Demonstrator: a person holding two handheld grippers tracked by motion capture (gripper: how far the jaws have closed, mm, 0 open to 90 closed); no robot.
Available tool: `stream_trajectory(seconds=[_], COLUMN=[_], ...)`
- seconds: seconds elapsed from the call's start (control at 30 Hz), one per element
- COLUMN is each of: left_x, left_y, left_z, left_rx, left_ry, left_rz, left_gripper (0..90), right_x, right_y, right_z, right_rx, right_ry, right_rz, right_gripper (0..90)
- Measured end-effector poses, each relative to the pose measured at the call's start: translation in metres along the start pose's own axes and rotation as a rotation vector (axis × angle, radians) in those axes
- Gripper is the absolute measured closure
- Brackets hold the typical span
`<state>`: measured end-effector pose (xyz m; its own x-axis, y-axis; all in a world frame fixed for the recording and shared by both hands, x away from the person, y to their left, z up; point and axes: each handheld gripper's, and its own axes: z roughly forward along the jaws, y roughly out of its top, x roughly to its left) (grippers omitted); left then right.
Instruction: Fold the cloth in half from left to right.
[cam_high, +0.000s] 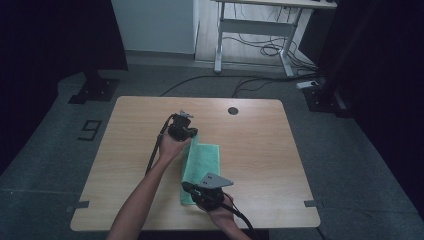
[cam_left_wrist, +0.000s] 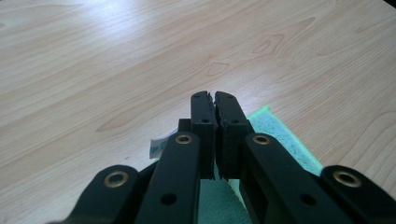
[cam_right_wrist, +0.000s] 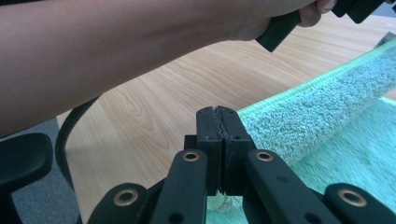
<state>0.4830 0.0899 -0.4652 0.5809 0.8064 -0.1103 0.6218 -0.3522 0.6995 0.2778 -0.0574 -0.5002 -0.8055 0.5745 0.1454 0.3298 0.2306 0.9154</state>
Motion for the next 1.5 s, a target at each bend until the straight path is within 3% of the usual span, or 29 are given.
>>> stream_trajectory(seconds=[0.27,0.6,0.83,1.33,1.5], left_x=[-0.011,-0.024,-0.033,-0.041,-0.039], left_y=[0.002,0.005,0.005,0.003,0.003], left_z=[0.011,0.027,0.037,0.056,0.054], left_rx=[0.022,0.035,0.055,0.080,0.079], left_ry=[-0.002,-0.019,-0.022,-0.012,-0.005], left_rz=[0.023,0.025,0.056,0.062,0.057], left_gripper=[86.5,86.4,86.3,85.5,85.4], right_x=[-0.009,-0.018,-0.024,-0.037,-0.037], right_y=[-0.013,-0.023,-0.030,-0.046,-0.047], right_z=[-0.010,-0.019,-0.025,-0.035,-0.036], right_rx=[-0.001,0.015,0.025,0.057,0.054], right_ry=[-0.014,-0.034,-0.040,-0.068,-0.068], right_rz=[0.050,0.072,0.095,0.128,0.127], right_gripper=[88.4,88.4,88.2,88.1,88.1])
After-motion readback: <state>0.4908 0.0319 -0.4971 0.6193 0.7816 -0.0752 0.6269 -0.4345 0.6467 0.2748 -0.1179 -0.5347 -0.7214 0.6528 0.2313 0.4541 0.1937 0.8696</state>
